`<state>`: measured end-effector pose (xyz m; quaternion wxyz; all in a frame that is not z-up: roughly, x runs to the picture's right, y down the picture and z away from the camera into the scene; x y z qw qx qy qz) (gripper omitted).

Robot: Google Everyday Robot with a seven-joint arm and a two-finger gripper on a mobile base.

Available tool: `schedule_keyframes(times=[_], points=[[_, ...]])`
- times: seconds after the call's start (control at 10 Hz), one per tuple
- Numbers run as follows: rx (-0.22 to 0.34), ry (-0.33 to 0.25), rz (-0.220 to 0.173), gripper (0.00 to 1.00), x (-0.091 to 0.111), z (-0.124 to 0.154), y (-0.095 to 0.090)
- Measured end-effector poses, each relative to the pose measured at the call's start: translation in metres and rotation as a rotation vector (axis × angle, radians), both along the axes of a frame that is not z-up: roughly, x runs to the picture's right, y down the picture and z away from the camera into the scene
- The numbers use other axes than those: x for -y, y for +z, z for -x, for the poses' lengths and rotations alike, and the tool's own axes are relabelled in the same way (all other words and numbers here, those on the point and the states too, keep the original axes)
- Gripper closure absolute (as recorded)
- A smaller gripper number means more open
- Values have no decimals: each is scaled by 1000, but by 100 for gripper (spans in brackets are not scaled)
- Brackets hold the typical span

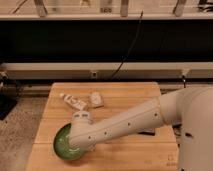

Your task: Pick up the ceramic bowl

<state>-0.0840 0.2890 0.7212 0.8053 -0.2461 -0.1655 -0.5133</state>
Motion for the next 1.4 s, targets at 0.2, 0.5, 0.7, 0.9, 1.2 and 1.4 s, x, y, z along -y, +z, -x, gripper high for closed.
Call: schedule_keyframes(times=[0.2, 0.5, 0.7, 0.9, 1.2, 1.4], points=[[-7, 3, -6, 95, 8, -3, -9], [-10, 4, -20, 99, 12, -6, -9], [-15, 4, -27, 100, 22, -9, -19], [-19, 2, -30, 100, 23, -12, -21], [-26, 7, -46, 100, 33, -14, -29], [-32, 9, -49, 100, 37, -17, -34]])
